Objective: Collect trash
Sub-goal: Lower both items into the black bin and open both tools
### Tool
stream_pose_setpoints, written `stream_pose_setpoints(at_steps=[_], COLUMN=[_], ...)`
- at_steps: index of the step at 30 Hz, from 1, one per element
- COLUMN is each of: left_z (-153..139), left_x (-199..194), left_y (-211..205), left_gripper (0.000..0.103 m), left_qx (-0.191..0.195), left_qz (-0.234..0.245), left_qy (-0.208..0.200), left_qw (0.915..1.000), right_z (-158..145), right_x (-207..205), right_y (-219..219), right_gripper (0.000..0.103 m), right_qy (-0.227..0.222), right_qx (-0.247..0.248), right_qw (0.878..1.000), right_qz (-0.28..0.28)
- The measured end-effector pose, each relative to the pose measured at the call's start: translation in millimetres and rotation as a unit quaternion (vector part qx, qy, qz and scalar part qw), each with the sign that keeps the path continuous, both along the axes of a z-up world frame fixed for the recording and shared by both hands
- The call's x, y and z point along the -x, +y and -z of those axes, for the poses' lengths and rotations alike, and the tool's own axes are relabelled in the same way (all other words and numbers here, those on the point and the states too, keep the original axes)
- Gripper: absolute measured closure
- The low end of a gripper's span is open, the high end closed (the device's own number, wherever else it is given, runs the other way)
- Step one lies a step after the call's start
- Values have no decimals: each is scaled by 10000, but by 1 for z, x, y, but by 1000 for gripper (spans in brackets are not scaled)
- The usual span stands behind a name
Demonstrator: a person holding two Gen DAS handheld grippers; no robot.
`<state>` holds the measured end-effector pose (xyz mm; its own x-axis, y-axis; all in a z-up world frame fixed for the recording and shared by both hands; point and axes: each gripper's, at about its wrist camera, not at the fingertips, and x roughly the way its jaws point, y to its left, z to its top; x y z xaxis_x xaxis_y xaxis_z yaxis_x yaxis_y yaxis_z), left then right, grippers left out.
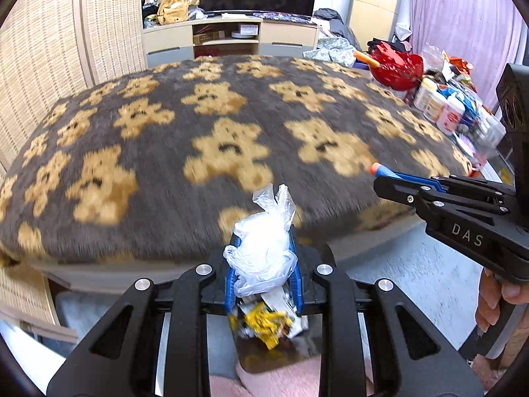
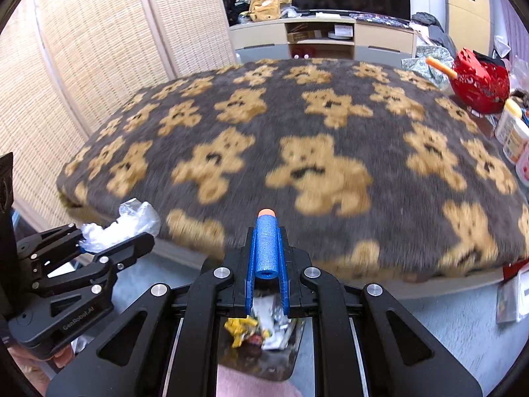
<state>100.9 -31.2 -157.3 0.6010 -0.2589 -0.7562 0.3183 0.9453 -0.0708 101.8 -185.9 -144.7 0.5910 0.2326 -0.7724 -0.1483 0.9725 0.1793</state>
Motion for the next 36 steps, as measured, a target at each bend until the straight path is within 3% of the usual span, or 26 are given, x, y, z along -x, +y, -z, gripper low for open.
stream_pose_setpoints(at_steps=[14, 27, 36], left_z=[58, 121, 135], left_x=[48, 39, 28], left_y=[0, 4, 1], left_gripper=[79, 79, 77], left_qx=[-51, -125, -75], left_qz=[-14, -49, -42], left_qy=[554, 1278, 1462], left_qw=[9984, 9917, 9892], right_z=[63, 115, 128], right_x=[50, 39, 25], right_y=[11, 12, 11], right_gripper=[89, 90, 89], right_qy=[644, 1154, 1341], right_qx=[-17, -160, -329], right_qw=[9979, 9931, 9903], right_qz=[-58, 109, 183])
